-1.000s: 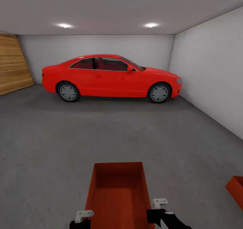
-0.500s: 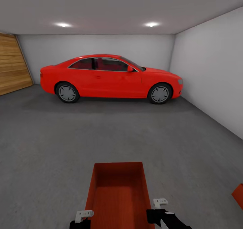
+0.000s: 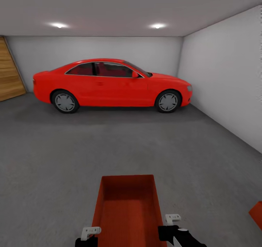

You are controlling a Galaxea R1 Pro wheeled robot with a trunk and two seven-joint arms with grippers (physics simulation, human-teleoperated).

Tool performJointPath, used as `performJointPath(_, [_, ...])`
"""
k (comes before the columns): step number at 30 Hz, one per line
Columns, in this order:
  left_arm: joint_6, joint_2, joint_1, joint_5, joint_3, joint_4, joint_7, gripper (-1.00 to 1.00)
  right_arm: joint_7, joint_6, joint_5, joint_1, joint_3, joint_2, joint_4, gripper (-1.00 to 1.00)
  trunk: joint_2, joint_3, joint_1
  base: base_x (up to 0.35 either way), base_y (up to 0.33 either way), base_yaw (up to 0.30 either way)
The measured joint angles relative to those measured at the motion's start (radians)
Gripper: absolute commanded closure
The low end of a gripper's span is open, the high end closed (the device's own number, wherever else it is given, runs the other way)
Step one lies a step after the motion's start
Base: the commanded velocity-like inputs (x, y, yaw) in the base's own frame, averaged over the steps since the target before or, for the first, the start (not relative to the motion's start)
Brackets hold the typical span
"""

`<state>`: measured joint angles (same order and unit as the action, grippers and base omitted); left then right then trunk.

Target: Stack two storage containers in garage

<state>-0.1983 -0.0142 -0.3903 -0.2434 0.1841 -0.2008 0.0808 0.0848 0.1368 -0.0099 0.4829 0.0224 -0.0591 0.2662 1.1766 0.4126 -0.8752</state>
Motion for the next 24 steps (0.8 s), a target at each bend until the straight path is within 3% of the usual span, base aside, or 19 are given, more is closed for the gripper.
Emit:
performJointPath(15, [0.000, 0.000, 0.000, 0.000, 0.000, 0.000, 0.000, 1.00, 0.000, 0.000, 0.000, 0.000, 0.000, 0.000, 0.000, 1.00, 0.000, 0.000, 0.000, 0.245, 0.117, -0.194])
performJointPath(24, [0.000, 0.000, 0.000, -0.001, 0.000, 0.000, 0.000, 1.00, 0.000, 0.000, 0.001, 0.000, -0.001, -0.001, 0.000, 1.00, 0.000, 0.000, 0.000, 0.270, 0.126, -0.051])
